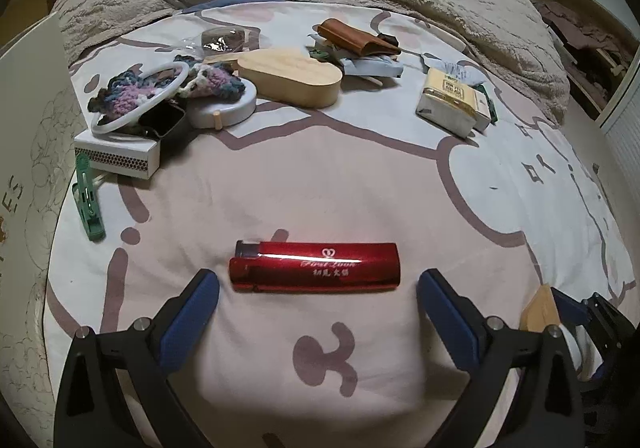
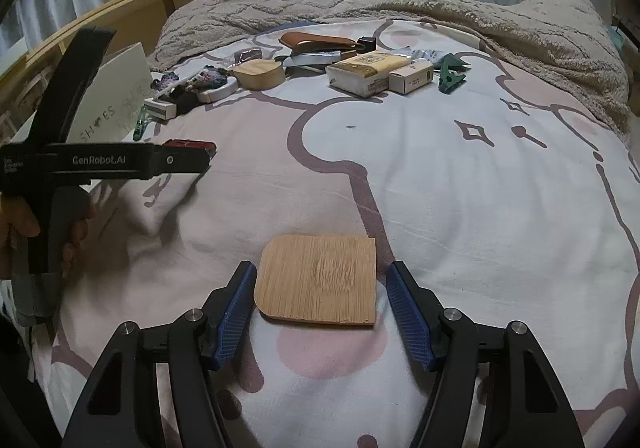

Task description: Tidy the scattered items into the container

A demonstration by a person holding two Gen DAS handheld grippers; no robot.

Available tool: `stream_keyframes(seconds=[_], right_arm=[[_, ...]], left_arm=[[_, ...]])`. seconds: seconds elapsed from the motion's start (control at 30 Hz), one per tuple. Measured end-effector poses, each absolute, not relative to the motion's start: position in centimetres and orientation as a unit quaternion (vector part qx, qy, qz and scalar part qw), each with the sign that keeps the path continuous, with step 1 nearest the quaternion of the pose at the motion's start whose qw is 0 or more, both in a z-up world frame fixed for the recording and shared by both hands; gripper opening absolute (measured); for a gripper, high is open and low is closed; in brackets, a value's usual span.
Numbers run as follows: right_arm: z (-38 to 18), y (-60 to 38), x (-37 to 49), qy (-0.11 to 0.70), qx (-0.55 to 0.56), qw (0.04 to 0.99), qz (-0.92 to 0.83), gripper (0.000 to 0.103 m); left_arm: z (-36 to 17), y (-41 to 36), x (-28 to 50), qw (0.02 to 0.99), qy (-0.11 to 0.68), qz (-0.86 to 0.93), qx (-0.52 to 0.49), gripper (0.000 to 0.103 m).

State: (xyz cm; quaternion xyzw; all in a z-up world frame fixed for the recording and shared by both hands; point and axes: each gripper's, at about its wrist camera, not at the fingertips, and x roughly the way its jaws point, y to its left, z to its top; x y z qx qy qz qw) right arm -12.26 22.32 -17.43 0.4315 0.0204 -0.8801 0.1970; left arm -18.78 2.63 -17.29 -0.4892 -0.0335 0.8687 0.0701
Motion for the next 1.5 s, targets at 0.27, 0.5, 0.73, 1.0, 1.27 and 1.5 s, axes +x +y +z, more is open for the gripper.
stream_keyframes(seconds=[0.27,0.5,0.73,1.0,1.27,1.5], right_arm=[[-17.4,22.3,-12.1,0.022,0.428,0.196,-0.882,0.068],[-17.3,22.5,-12.0,0.021,0.423,0.196,-0.884,0.065],[-17.2,23.0,-12.1,0.008,0.421,0.196,-0.885,0.057],[-17.2,23.0,-12.2,0.01,0.422,0.195,-0.886,0.057],[-16.6,23.1,-12.3,0.008,0.43,0.191,-0.883,0.057],[-15.3,24.3,-13.1,-0.036,0.441,0.182,-0.878,0.057]], left_arm=[[-17.3,3.2,-19.0,0.053,-0.006,0.876,-0.48,0.083],[-17.1,3.3,-18.4,0.067,0.012,0.877,-0.476,0.083],[-16.9,3.0,-17.3,0.081,0.036,0.876,-0.475,0.083],[-16.4,2.9,-16.0,0.094,0.058,0.875,-0.472,0.083],[-14.2,2.5,-14.8,0.107,0.076,0.886,-0.445,0.083],[-11.2,1.4,-13.8,0.113,0.082,0.901,-0.41,0.083]])
